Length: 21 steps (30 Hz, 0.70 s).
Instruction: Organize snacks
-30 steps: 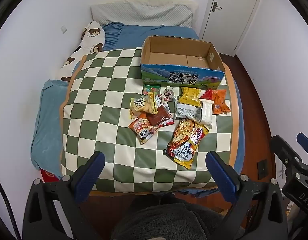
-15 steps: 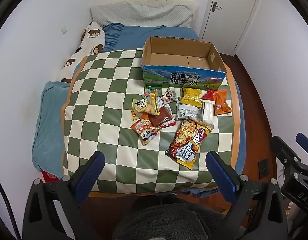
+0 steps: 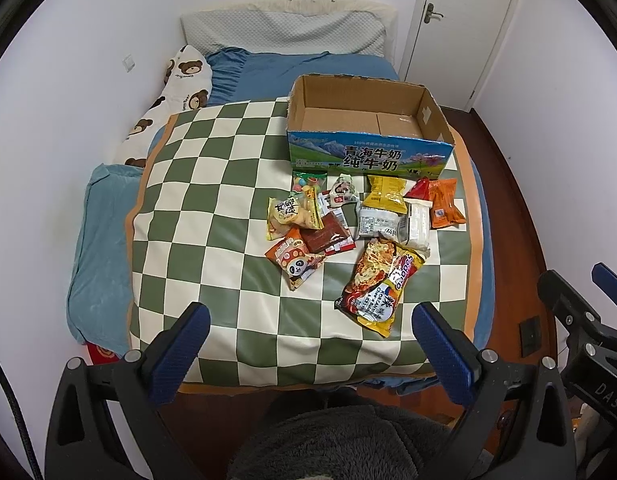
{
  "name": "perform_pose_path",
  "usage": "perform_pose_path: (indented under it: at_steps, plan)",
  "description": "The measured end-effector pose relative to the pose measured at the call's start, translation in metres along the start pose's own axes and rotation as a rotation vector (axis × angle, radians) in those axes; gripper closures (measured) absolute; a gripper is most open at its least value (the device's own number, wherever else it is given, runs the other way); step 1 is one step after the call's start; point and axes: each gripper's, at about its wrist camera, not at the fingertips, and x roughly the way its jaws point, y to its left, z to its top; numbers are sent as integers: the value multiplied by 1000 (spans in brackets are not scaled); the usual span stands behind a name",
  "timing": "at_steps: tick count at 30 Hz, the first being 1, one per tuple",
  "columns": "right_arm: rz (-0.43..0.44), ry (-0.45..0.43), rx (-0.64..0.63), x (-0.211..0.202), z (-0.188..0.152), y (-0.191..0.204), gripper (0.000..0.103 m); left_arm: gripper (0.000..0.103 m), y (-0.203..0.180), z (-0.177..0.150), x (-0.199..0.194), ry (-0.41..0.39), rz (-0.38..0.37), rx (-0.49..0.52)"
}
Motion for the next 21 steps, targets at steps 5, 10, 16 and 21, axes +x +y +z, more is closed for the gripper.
perform_pose_path:
  at_steps: [5,10,16,21]
  plan:
    - [1,2,0,-1,1,1,0,0,4,1,-3,-5,0,4]
    - [1,0,0,-1,1,0,0,0,2,1,-7,-10,2,7]
    - [-3,-8,0,-4,3,3,0,0,0,2,-6,-10,4,11]
    - [-2,-8,1,-5,5,4,0,0,-2,2,-7,-12,7,9]
